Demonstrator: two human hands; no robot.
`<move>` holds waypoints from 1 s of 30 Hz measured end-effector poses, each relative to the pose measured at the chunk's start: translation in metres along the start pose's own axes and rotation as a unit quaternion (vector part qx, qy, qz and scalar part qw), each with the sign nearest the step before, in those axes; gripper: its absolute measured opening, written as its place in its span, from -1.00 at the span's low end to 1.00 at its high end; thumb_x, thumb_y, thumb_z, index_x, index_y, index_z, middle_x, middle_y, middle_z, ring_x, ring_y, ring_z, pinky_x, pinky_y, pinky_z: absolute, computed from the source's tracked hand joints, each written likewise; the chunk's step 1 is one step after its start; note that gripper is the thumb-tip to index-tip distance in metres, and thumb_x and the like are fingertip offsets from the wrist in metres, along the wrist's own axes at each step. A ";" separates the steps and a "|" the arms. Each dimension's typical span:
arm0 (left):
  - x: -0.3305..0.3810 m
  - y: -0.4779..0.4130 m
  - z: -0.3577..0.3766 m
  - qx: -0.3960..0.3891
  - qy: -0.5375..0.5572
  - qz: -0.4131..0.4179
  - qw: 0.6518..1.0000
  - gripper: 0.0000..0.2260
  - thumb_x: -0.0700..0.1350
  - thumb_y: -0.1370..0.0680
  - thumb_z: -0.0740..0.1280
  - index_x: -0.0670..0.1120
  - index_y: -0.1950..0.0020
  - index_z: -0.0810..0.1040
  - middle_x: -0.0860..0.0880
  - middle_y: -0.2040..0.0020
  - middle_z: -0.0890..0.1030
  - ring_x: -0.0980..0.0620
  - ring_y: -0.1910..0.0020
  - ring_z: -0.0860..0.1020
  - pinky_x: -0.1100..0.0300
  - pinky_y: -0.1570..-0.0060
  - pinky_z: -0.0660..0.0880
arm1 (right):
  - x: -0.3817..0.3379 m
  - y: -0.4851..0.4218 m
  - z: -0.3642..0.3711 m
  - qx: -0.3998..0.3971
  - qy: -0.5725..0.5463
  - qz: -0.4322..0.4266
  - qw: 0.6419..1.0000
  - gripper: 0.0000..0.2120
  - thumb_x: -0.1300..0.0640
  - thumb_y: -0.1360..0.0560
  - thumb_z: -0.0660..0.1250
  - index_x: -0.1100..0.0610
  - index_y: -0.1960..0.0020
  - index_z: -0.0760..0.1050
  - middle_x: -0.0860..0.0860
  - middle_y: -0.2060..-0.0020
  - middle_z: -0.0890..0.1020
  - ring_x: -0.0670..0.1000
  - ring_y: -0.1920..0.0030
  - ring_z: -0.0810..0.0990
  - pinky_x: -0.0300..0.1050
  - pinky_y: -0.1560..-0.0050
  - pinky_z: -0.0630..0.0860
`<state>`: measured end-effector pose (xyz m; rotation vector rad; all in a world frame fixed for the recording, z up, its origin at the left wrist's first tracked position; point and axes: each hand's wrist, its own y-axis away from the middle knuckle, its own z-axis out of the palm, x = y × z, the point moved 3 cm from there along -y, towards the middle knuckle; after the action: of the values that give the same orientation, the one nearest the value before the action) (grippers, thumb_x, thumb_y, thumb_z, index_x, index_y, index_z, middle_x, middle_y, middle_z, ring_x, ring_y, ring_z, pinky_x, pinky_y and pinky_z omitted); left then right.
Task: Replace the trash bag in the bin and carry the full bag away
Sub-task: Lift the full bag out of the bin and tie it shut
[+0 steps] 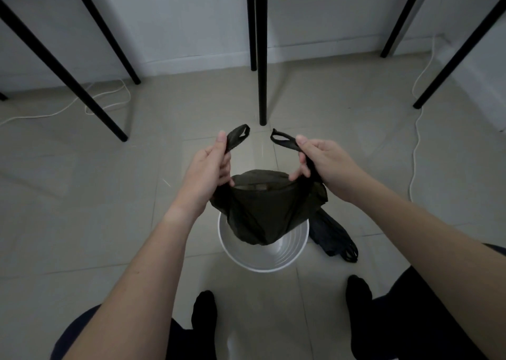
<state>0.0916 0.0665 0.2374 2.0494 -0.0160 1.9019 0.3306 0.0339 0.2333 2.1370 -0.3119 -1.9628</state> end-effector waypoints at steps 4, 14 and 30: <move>-0.005 -0.009 -0.003 -0.042 0.118 -0.066 0.990 -0.82 -0.07 -0.59 0.19 -0.04 0.19 0.45 0.01 0.35 0.31 0.04 0.41 0.31 0.05 0.12 0.50 | 0.002 0.000 0.007 -0.041 -0.204 0.104 0.972 -0.71 0.07 -0.70 0.02 0.11 0.17 0.30 0.01 0.38 0.18 0.05 0.38 0.28 0.21 -0.31 0.51; 0.004 0.002 0.000 0.043 -0.009 0.056 0.997 -0.53 0.13 -0.72 0.21 -0.21 0.16 0.58 -0.24 0.30 0.65 -0.14 0.14 0.74 0.12 -0.02 0.65 | -0.005 0.001 -0.005 0.045 -0.128 0.015 0.991 -0.67 0.02 -0.73 0.15 0.17 0.13 0.46 0.11 0.49 0.50 0.17 0.19 0.72 0.08 -0.21 0.61; 0.001 0.001 0.020 -0.034 0.326 -0.050 0.943 -0.71 -0.04 -0.69 0.13 -0.01 0.24 0.28 0.01 0.30 0.06 0.04 0.41 0.05 0.17 0.35 0.27 | -0.008 0.010 0.020 -0.015 -0.345 0.081 0.935 -0.84 0.22 -0.72 0.03 0.17 -0.02 0.35 -0.01 0.38 0.22 -0.02 0.41 0.30 0.02 -0.17 0.65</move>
<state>0.1105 0.0608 0.2382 1.2616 0.1759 2.3731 0.3101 0.0265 0.2426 1.2741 -0.5415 -2.5200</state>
